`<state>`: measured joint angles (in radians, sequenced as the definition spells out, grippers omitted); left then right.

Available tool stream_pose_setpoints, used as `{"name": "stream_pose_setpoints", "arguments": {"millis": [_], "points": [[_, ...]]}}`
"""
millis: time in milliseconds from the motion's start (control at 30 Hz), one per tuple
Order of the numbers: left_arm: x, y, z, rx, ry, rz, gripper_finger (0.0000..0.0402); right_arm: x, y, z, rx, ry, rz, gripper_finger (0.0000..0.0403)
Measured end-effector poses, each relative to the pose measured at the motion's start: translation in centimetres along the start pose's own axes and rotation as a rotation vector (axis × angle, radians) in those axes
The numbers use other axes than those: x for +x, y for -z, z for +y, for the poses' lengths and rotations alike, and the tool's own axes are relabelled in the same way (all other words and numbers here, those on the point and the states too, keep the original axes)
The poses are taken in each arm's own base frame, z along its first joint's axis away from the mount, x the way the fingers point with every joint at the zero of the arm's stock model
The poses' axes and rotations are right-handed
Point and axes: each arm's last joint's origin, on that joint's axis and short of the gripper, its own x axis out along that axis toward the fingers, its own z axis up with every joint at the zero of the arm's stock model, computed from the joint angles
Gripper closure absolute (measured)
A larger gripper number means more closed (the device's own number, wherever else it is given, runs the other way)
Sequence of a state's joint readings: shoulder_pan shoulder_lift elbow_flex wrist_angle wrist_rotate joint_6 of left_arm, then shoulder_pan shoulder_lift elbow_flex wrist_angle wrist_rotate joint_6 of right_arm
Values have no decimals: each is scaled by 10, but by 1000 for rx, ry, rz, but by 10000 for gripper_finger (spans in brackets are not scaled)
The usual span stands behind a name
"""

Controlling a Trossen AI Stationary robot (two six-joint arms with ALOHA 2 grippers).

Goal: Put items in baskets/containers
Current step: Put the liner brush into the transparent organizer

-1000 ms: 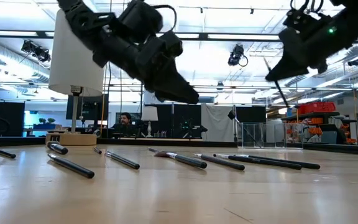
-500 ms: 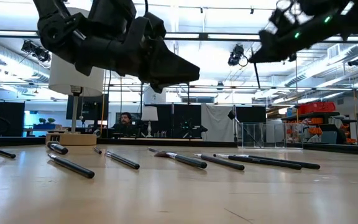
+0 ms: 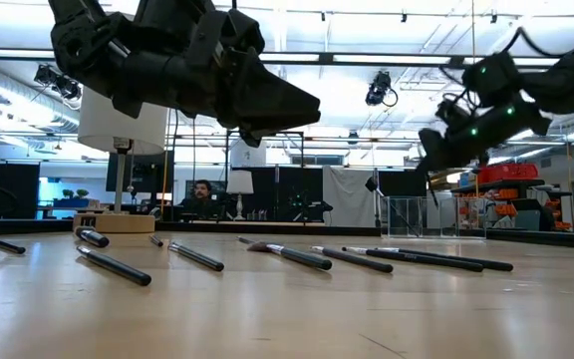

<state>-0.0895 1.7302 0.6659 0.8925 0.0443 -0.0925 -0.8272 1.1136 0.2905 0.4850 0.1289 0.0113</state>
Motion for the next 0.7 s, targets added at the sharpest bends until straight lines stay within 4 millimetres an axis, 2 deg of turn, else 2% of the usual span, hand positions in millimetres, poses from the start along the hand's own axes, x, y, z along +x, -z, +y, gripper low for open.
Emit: {"name": "stream_pose_setpoints", "arguments": {"millis": [433, 700], "points": [[0, 0, 2, 3, -54, -5, 273, 16, 27, -6, -21, -1, 183, 391], [0, -1, 3, 10, -55, -8, 273, 16, 29, -7, -23, -10, 214, 389]]}}
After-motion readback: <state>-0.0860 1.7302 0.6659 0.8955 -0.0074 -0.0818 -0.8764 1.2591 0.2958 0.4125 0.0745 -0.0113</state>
